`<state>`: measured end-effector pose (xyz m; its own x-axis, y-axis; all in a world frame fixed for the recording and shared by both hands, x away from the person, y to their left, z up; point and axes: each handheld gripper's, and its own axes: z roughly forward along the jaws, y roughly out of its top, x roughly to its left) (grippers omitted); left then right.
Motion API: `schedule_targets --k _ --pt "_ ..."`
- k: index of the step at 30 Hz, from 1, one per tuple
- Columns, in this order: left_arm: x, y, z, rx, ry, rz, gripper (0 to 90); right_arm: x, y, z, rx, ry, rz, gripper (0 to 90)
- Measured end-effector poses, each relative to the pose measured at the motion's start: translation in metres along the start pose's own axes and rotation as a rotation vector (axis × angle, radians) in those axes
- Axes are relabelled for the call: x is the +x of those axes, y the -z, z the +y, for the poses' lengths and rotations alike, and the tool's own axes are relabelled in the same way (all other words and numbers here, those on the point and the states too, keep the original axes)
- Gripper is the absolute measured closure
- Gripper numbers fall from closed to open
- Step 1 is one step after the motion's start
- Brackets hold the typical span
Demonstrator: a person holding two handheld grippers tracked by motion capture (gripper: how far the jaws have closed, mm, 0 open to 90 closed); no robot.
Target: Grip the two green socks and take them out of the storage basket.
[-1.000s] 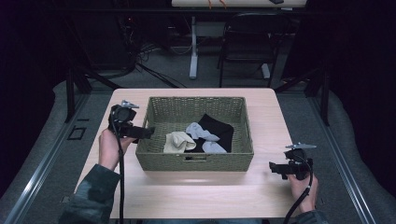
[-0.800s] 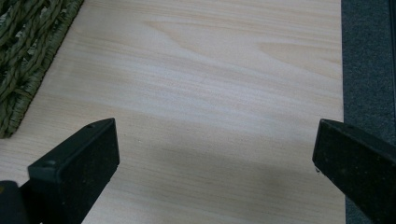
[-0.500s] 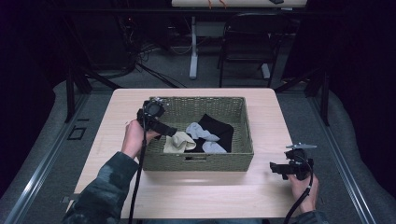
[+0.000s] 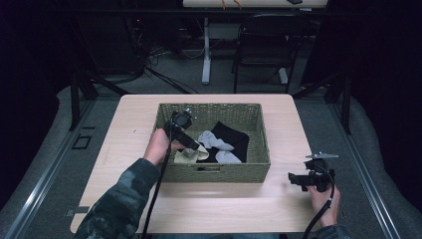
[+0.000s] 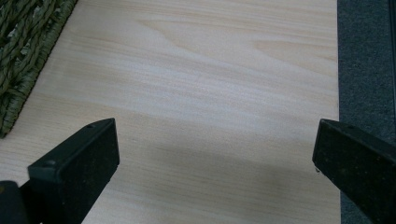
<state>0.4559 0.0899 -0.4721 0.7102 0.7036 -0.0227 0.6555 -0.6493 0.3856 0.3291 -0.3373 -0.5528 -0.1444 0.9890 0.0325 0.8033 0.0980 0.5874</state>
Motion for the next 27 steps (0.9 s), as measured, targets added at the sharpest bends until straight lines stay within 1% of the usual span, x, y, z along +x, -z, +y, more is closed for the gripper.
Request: schedule_targets --k 2,4,6,9,10,11,12,15,16,19,21,23,27 --pt "-0.001 -0.004 0.002 0.02 -0.014 -0.008 13.7 -0.001 0.0 0.0 0.003 0.001 0.0 0.0" --pt "-0.003 -0.008 0.004 0.031 -0.017 -0.011 14.2 -0.001 0.0 0.0 0.005 0.002 0.005 0.0" --pt "-0.004 -0.011 0.006 0.059 -0.031 -0.018 15.0 -0.001 0.0 0.0 0.005 -0.001 0.002 0.0" --pt "-0.006 -0.017 0.008 0.101 -0.036 -0.019 18.5 -0.001 0.0 0.0 0.004 -0.002 0.005 0.0" --pt "-0.006 -0.018 0.009 0.11 -0.033 -0.019 19.6 -0.002 0.0 0.0 0.003 -0.005 0.006 0.0" --pt "-0.007 -0.02 0.009 0.122 -0.035 -0.027 19.7 -0.002 0.0 0.0 0.002 -0.006 0.008 0.0" --pt "-0.007 -0.021 0.01 0.131 -0.038 -0.025 20.1 -0.002 0.0 0.0 -0.004 -0.012 0.007 0.0" --pt "-0.007 -0.024 0.01 0.146 -0.034 -0.029 25.6 -0.002 0.0 0.0 -0.003 -0.009 0.006 0.0" --pt "-0.007 -0.024 0.01 0.152 -0.035 -0.034 29.2 -0.002 0.0 0.0 -0.005 -0.008 0.005 0.0" --pt "-0.004 -0.027 0.01 0.168 -0.029 -0.031 40.9 -0.003 0.0 0.0 -0.006 -0.008 0.007 0.0" --pt "-0.002 -0.028 0.01 0.162 -0.02 -0.04 47.9 -0.003 0.0 0.0 -0.005 -0.009 0.007 0.0" --pt "0.0 -0.029 0.01 0.157 -0.014 -0.043 56.6 -0.003 0.0 0.0 -0.004 -0.01 0.008 0.0" --pt "0.001 -0.031 0.01 0.159 -0.01 -0.04 73.0 -0.003 0.001 0.0 -0.001 -0.009 0.013 0.0"
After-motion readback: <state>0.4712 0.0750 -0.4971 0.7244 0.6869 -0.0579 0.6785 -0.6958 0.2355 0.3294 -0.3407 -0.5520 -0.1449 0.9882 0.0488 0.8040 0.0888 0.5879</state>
